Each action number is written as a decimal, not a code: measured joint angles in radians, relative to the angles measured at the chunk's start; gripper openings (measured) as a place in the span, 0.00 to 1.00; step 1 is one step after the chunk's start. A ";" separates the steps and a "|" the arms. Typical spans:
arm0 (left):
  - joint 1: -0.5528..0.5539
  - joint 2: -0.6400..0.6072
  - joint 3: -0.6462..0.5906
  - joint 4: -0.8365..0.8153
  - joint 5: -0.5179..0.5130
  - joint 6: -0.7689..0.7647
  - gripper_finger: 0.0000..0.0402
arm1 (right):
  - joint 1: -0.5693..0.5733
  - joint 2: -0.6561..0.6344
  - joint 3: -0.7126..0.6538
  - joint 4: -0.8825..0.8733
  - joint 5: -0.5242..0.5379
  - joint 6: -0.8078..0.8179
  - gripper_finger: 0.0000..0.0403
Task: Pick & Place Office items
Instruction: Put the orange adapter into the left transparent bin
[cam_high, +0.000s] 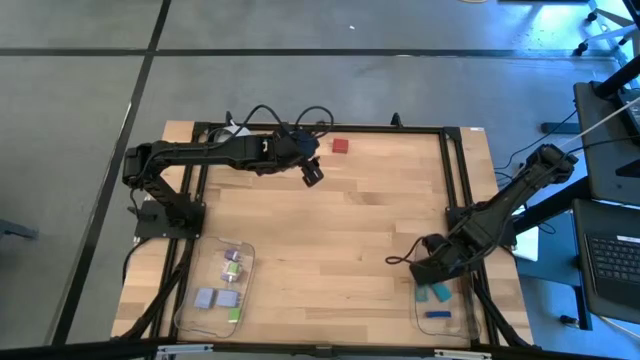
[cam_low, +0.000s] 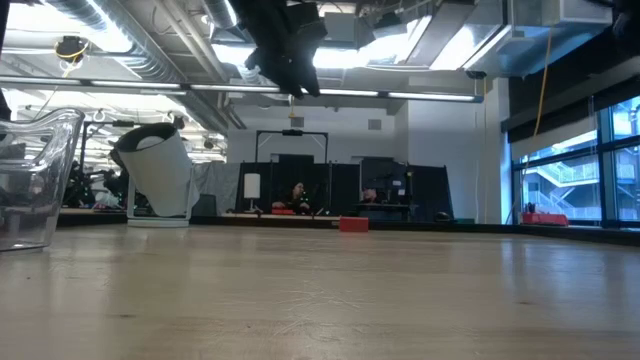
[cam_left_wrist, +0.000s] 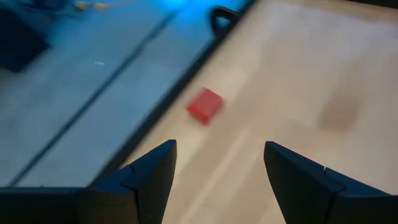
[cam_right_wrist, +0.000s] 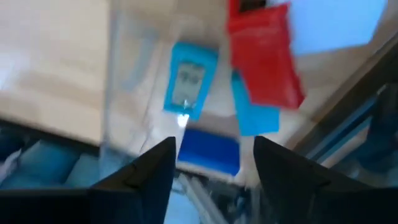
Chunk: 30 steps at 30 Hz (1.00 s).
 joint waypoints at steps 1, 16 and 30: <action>0.000 0.000 0.000 0.004 -0.035 0.000 0.60 | 0.000 0.000 0.013 0.001 -0.008 -0.009 0.55; 0.010 0.046 0.000 0.163 -0.032 0.016 0.61 | -0.012 -0.001 0.342 -0.080 0.241 -0.349 0.55; 0.103 0.238 0.000 0.341 0.374 0.341 0.76 | -0.143 -0.007 0.456 -0.408 0.343 -0.577 0.58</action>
